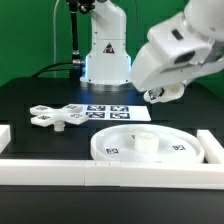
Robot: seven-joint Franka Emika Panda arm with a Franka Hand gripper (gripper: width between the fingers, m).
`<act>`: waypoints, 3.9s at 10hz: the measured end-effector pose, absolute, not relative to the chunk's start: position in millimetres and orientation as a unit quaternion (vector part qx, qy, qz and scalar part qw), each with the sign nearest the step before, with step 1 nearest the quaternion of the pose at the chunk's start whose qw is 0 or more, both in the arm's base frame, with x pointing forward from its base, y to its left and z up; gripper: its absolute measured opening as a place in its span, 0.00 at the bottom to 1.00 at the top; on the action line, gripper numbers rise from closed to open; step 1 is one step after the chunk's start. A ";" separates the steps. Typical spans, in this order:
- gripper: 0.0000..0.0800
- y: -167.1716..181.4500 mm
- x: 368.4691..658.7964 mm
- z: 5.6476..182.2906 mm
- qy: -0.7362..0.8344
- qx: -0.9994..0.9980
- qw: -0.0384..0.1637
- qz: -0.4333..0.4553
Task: Assemble round table
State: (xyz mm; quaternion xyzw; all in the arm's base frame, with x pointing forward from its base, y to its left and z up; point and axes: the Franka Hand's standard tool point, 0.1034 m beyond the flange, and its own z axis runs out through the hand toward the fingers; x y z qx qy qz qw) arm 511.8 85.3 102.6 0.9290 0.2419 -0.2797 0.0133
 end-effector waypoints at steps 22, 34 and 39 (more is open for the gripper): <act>0.51 49.7 561.6 96.7 0.214 0.967 0.001 0.140; 0.51 33.1 556.4 80.5 0.215 0.964 0.011 0.158; 0.51 24.8 554.5 81.4 0.219 0.957 0.021 0.189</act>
Offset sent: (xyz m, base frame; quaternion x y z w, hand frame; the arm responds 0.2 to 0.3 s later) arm 0.0000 0.0000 0.0000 0.0000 0.1938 0.0000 0.9810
